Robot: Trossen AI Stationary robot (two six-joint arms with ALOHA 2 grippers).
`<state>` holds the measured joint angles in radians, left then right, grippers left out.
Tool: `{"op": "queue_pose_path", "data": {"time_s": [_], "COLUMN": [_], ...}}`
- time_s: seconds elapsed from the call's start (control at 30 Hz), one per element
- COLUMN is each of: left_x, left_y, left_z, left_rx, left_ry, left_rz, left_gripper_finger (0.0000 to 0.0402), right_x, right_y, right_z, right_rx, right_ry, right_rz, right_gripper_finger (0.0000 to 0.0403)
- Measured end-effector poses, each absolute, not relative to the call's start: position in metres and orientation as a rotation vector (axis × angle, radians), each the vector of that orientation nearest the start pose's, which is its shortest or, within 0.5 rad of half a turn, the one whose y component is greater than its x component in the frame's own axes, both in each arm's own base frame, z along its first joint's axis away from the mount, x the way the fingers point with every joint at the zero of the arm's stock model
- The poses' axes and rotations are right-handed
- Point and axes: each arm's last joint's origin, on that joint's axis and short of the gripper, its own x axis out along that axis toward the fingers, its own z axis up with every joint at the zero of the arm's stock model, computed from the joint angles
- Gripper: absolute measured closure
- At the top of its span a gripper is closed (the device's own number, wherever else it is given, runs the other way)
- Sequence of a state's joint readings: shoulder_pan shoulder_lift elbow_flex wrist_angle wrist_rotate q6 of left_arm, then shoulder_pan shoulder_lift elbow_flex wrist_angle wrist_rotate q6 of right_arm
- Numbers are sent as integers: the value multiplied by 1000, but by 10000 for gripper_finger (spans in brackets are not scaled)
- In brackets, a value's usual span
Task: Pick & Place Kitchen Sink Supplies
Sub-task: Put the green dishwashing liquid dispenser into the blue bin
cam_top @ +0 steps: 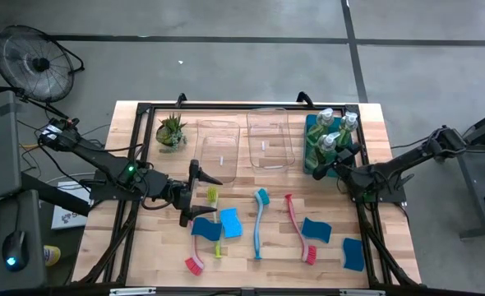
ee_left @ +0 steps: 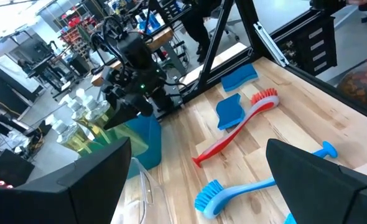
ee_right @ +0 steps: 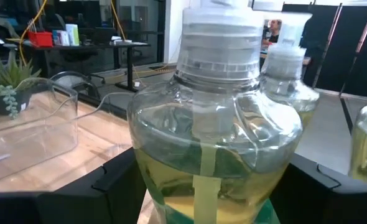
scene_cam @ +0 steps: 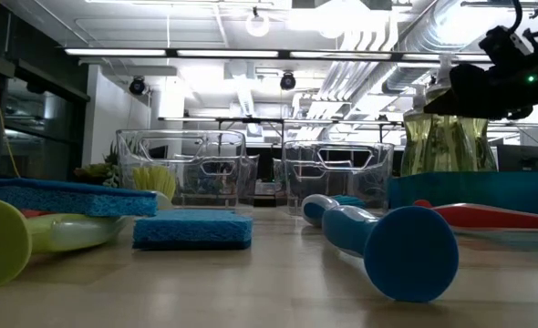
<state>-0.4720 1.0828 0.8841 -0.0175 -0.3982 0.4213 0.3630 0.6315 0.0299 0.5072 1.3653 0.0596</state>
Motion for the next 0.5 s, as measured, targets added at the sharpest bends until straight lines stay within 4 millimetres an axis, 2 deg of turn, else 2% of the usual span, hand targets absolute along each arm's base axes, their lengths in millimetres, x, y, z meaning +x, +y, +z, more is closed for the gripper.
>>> {"op": "queue_pose_path", "data": {"time_s": [0.27, 0.5], "left_x": [219, 219], "left_y": [-99, -99], "left_z": [327, 327], "left_rx": [510, 510], "left_ry": [177, 177], "left_rz": [-114, -114], "left_gripper_finger": [35, 35], "right_x": [118, 120], "right_y": [14, 16], "right_z": [168, 167], "right_rx": [-30, -40], "right_ry": [26, 37], "right_rz": [-1013, -931], "right_gripper_finger": [128, 128]}}
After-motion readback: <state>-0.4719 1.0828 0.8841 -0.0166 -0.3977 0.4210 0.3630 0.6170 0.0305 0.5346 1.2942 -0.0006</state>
